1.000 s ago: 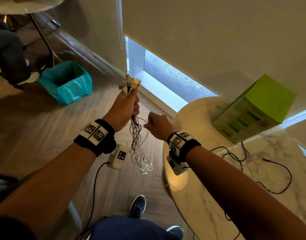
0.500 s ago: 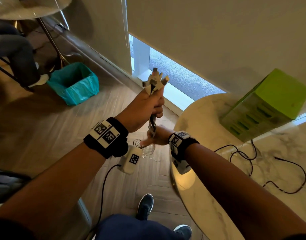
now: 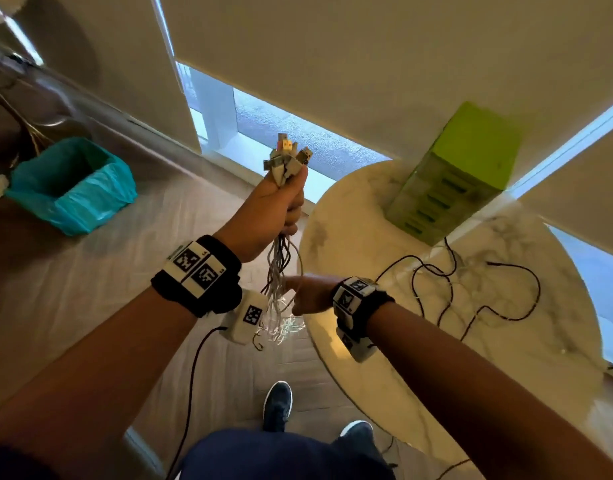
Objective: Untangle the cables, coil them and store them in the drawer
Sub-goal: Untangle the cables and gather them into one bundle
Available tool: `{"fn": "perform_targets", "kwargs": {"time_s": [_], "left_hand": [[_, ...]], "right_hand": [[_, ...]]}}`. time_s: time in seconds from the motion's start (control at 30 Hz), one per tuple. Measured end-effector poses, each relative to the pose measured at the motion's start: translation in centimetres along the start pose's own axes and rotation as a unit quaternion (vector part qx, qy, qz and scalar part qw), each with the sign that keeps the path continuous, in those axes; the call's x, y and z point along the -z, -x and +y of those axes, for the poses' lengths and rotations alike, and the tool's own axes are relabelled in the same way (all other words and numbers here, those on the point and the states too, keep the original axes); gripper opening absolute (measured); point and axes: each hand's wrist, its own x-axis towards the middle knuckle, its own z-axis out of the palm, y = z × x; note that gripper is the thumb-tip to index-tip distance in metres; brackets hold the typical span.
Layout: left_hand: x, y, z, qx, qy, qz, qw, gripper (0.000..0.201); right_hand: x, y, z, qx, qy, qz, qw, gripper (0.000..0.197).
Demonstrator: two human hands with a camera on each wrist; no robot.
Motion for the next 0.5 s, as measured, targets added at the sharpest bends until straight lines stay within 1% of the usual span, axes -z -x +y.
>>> {"fn": "perform_targets", "kwargs": {"time_s": [0.1,0.23,0.4,0.5], "left_hand": [[-4.0,-1.2,-1.0,0.007,-0.005,-0.059,0.998,0.039],[-8.9,-3.2,-2.2,0.013,-0.026,-0.115,0.993,0.041],[-13.7,-5.1,-4.0,0.018,-0.042,-0.143,0.989,0.040],[-15.9,-5.7,-5.2,0.031,-0.035,-0.145,0.988,0.039]], "right_hand": [[0.0,3.8,2.2,-0.040,-0.011,0.008,0.999,0.063],[0.1,8.0,7.5,-0.083,-0.070,0.078,0.991,0.052],[-0.1,12.5,15.1,-0.167,-0.092,0.186,0.964,0.035],[-0.9,13.2,19.6,-0.198,-0.106,0.207,0.952,0.031]]}}
